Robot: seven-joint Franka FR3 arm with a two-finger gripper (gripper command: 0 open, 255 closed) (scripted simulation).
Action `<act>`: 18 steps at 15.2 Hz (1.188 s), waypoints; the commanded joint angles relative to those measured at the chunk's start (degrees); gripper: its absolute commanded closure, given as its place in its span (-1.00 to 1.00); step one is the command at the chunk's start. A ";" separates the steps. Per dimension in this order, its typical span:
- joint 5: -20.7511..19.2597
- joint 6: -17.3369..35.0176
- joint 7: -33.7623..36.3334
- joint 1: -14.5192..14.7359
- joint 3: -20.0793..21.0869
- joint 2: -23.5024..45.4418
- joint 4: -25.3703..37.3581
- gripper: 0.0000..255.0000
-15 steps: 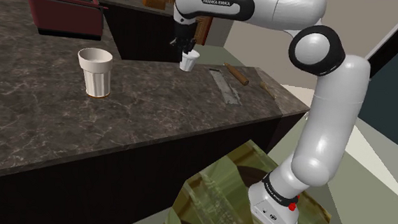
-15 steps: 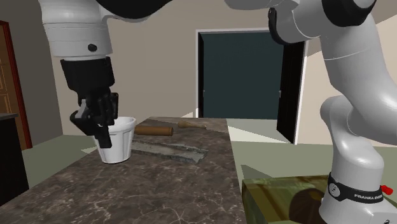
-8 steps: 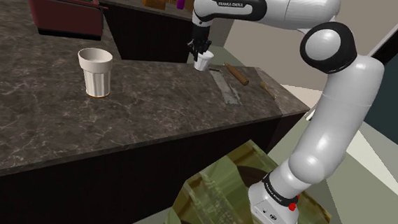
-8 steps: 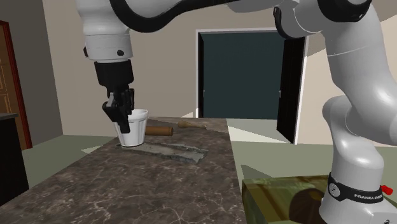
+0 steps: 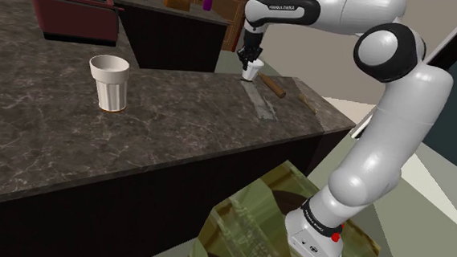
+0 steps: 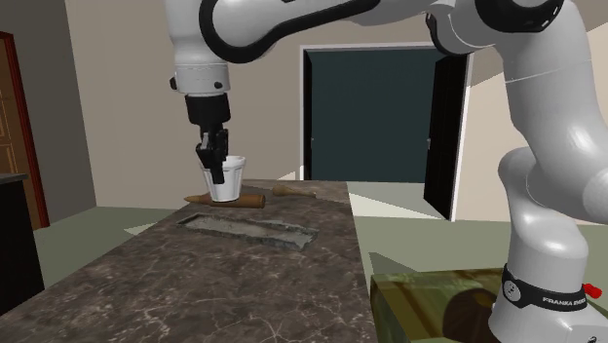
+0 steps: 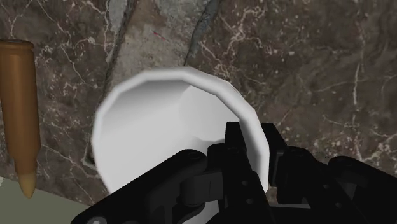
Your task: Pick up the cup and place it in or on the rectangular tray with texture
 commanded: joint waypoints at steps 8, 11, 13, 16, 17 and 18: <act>0.93 2.66 -10.69 -6.99 -3.82 0.22 -0.09 1.00; 0.78 4.80 -10.26 -7.02 -3.86 0.50 -1.99 1.00; 0.67 6.20 -9.97 -7.05 -3.89 0.75 -3.17 1.00; 0.47 8.28 -9.53 -7.08 -3.94 1.21 -4.82 1.00; 0.41 8.96 -9.38 -7.09 -3.96 1.39 -5.34 1.00; 0.34 9.64 -9.23 -7.10 -3.97 1.57 -5.85 1.00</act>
